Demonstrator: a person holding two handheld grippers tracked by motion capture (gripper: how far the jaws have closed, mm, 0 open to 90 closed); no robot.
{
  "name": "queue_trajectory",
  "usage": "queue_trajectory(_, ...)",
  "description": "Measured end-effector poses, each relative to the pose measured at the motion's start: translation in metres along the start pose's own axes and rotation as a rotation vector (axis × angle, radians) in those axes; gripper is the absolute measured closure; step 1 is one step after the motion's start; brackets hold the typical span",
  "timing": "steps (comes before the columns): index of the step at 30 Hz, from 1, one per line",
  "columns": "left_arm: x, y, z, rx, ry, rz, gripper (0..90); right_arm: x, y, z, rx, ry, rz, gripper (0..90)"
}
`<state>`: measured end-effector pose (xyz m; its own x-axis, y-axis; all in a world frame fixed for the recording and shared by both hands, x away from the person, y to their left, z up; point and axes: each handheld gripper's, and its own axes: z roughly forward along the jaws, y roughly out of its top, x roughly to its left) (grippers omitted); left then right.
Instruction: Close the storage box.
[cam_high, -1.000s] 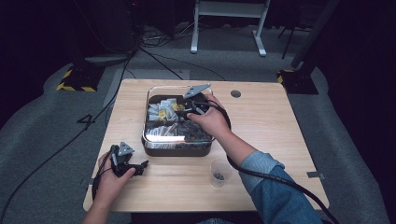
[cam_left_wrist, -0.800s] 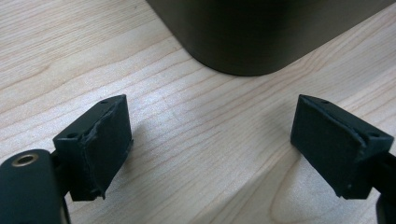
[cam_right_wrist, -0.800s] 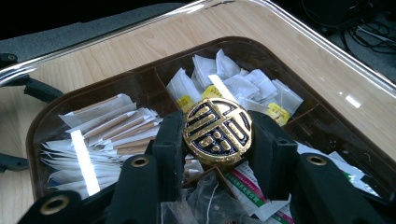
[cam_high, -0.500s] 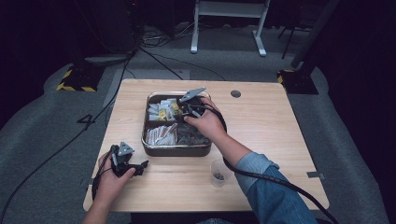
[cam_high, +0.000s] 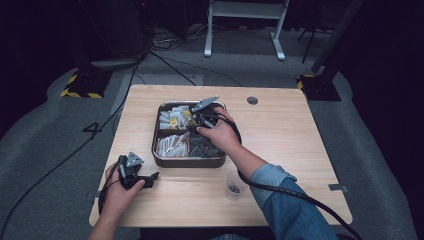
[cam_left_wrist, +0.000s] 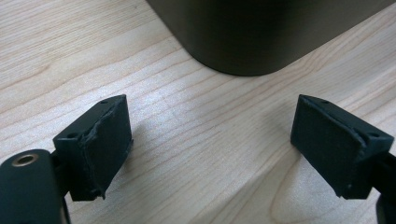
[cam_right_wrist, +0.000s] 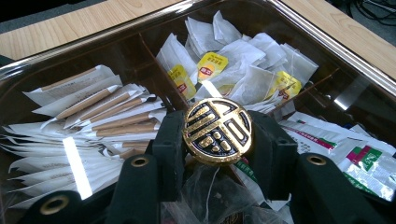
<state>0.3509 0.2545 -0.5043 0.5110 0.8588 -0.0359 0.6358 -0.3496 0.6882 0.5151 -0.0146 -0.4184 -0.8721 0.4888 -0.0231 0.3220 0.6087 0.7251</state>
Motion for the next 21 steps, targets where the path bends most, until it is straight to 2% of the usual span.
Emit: queue_trajectory(21,0.0000,0.0000,0.0000,0.000,0.000,0.000,12.8,0.0001,0.0034,0.0092,0.029,-0.012,0.006,59.0)
